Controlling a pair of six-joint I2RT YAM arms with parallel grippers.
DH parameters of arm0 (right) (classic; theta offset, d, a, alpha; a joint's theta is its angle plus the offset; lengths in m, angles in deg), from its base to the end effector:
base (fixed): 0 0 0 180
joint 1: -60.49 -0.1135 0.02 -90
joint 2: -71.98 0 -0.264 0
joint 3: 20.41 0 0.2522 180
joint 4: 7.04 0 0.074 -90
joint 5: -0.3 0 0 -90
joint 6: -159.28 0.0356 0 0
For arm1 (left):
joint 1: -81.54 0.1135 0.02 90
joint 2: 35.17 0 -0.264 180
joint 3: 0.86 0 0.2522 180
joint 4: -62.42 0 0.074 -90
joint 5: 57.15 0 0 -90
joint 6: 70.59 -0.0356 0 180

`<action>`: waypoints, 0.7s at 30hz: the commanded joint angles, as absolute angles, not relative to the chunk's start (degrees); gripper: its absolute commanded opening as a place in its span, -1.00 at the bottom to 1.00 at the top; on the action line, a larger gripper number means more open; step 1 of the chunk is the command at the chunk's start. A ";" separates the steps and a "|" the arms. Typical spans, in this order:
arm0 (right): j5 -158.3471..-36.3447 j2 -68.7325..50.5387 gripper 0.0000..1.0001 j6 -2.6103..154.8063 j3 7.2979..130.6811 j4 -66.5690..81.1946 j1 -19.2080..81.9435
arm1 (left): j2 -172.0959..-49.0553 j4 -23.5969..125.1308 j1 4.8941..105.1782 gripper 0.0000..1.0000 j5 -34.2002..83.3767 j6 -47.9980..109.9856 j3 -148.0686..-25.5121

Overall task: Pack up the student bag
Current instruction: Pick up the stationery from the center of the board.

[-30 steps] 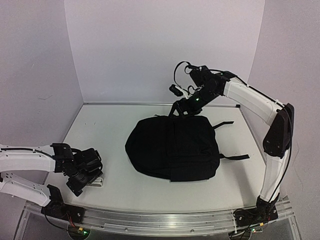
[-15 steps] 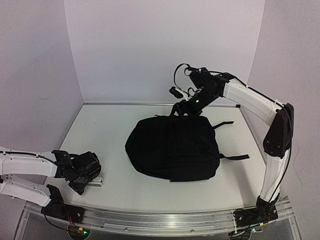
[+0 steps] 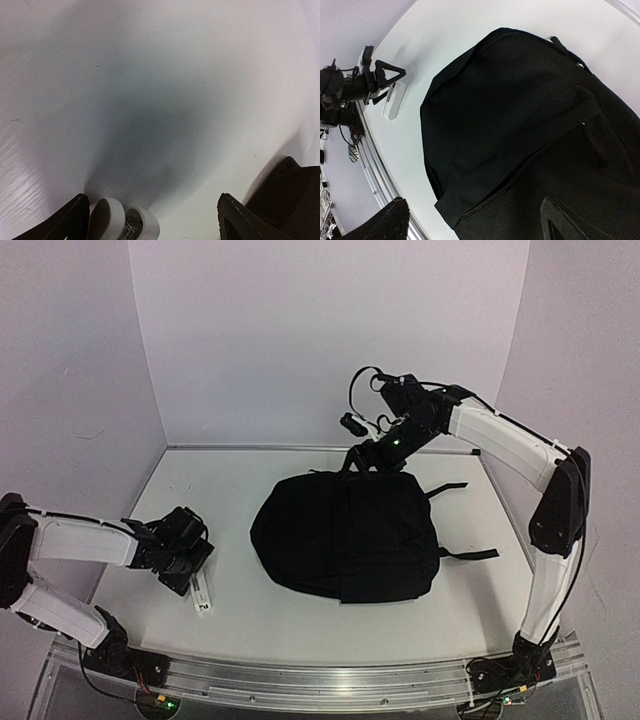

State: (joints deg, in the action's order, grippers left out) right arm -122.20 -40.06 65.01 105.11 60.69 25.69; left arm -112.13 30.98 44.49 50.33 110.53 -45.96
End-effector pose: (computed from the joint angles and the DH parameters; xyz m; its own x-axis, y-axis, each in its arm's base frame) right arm 0.3382 0.2583 0.3326 -0.6095 -0.5001 -0.6151 -0.7867 0.4775 0.3913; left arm 0.1845 -0.1259 0.1411 -0.4529 -0.8529 -0.2595 -0.7220 0.5217 -0.4545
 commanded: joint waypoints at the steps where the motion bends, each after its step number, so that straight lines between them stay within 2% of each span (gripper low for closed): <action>1: -121.50 -35.88 0.82 64.96 104.58 60.08 25.51 | -119.35 32.45 46.27 0.70 39.97 102.58 -52.07; 5: -121.33 -35.22 0.83 64.72 103.84 60.10 25.51 | -120.52 31.21 45.70 0.53 36.31 99.59 -52.05; 7: -121.37 -35.09 0.83 64.62 103.43 60.09 25.51 | -119.05 27.47 44.27 0.51 38.10 97.84 -52.46; 10: -121.67 -35.18 0.83 64.54 102.93 60.07 25.47 | -116.34 22.76 41.95 0.53 40.29 94.33 -53.54; 15: -122.58 -36.03 0.83 64.62 103.12 60.06 25.51 | -114.10 22.10 39.68 0.57 37.07 85.32 -52.33; 21: -123.53 -36.75 0.84 64.79 103.72 60.05 25.51 | -113.52 21.74 38.13 0.57 35.57 83.49 -49.49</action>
